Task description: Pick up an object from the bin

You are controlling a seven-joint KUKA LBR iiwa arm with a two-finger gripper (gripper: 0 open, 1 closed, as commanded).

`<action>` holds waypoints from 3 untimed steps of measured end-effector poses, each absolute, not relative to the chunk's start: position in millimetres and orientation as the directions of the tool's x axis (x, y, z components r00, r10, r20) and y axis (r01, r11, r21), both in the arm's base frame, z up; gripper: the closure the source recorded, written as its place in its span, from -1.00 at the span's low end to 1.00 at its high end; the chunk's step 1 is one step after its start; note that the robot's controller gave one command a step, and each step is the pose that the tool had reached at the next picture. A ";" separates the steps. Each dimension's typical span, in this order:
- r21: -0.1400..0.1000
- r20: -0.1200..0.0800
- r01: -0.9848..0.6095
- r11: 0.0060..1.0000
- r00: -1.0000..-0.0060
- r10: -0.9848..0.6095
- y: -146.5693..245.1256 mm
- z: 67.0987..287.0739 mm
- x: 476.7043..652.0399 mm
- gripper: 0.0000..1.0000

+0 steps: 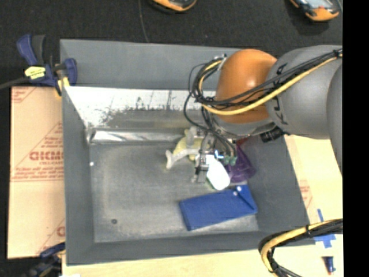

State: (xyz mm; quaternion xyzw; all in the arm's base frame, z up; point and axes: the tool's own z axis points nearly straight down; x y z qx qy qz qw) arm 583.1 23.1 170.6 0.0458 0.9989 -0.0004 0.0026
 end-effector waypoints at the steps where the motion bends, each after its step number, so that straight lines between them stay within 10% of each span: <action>1: -0.004 -0.011 -0.153 0.988 -0.988 -0.153 38.6 204.3 626.4 -1.00; 3: 0.000 -0.018 0.038 0.999 -0.999 0.038 -9.0 153.8 635.7 -1.00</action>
Offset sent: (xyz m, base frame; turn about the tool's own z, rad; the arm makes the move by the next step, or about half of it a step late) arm 0.0323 -0.0721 0.0096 0.0128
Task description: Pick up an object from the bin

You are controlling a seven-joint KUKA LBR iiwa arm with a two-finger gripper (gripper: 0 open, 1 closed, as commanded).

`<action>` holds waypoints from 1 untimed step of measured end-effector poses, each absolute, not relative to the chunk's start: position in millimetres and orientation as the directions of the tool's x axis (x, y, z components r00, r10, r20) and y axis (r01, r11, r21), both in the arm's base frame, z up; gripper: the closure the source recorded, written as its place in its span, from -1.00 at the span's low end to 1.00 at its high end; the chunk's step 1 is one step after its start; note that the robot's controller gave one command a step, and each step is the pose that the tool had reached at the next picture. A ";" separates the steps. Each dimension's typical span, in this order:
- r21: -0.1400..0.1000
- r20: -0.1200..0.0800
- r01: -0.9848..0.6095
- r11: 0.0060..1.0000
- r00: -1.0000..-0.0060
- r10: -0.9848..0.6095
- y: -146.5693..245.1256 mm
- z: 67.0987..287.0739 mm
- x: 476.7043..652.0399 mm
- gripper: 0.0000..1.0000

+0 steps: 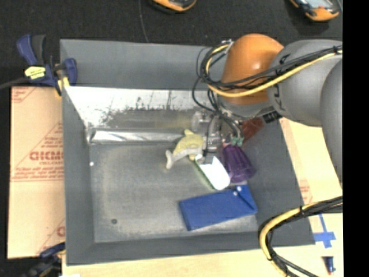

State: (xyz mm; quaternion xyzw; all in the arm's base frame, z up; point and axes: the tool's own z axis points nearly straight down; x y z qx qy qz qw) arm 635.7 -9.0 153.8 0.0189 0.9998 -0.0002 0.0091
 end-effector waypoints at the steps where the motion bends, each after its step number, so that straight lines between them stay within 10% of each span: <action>1: -0.004 -0.016 -0.158 0.987 -0.987 -0.158 9.9 127.4 626.4 -1.00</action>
Offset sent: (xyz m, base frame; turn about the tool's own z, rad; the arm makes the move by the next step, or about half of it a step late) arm 0.0097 0.0245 -0.0638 -0.1197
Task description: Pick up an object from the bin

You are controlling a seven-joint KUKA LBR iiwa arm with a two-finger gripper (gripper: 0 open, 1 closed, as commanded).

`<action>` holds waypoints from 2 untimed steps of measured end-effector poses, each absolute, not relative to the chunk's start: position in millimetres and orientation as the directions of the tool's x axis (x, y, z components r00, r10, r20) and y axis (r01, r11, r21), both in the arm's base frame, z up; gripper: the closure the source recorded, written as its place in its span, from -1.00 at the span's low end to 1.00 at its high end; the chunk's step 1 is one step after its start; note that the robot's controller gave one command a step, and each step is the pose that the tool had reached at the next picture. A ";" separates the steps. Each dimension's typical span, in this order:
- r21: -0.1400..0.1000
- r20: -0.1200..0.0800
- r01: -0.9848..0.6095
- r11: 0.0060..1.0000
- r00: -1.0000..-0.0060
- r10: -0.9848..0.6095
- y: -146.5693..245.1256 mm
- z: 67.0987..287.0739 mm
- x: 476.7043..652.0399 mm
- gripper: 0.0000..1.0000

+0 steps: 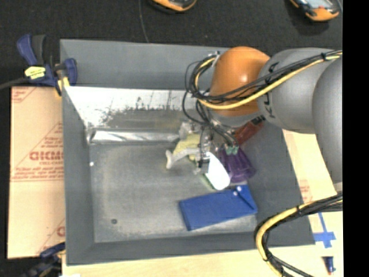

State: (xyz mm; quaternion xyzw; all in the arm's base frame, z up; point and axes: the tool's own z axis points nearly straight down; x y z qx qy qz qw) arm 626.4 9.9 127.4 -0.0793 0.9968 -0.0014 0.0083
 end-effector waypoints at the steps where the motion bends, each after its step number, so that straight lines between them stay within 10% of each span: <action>1: 0.000 -0.020 0.040 0.999 -0.999 0.040 13.7 105.9 637.0 -1.00; 2: 0.001 -0.023 0.015 1.000 -1.000 0.015 5.1 92.6 643.1 -1.00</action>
Offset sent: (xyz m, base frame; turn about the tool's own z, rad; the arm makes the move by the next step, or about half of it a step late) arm 0.0193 -0.0082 -0.0440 0.2758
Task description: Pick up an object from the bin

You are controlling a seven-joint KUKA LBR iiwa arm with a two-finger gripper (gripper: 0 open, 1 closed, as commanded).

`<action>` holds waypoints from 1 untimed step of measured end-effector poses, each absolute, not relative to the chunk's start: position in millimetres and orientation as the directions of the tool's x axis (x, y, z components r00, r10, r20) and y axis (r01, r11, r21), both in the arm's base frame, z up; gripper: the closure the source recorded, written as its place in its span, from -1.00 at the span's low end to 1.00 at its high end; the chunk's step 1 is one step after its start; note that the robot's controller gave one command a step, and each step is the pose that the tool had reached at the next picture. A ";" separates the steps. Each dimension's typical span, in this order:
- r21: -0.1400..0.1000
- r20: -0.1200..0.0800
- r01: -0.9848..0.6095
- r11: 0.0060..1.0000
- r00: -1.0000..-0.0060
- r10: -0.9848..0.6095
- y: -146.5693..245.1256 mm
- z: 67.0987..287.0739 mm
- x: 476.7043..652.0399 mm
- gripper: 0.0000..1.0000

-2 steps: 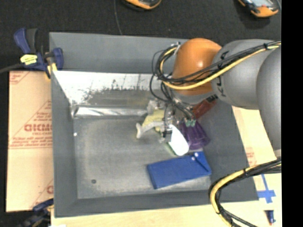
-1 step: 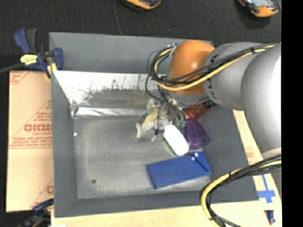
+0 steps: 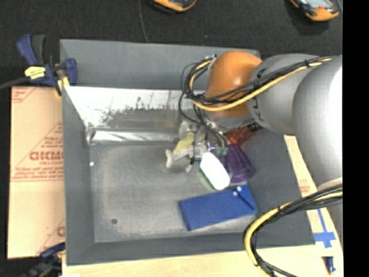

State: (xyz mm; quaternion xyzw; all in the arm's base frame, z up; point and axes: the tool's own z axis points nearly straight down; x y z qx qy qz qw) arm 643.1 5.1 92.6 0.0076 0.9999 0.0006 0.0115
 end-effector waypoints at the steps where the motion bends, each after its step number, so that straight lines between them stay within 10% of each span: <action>1: -0.003 -0.027 -0.066 0.998 -0.997 -0.066 -4.3 86.4 647.2 1.00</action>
Offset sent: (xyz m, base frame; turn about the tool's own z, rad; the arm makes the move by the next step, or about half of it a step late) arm 0.0000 0.0000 0.0000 0.0000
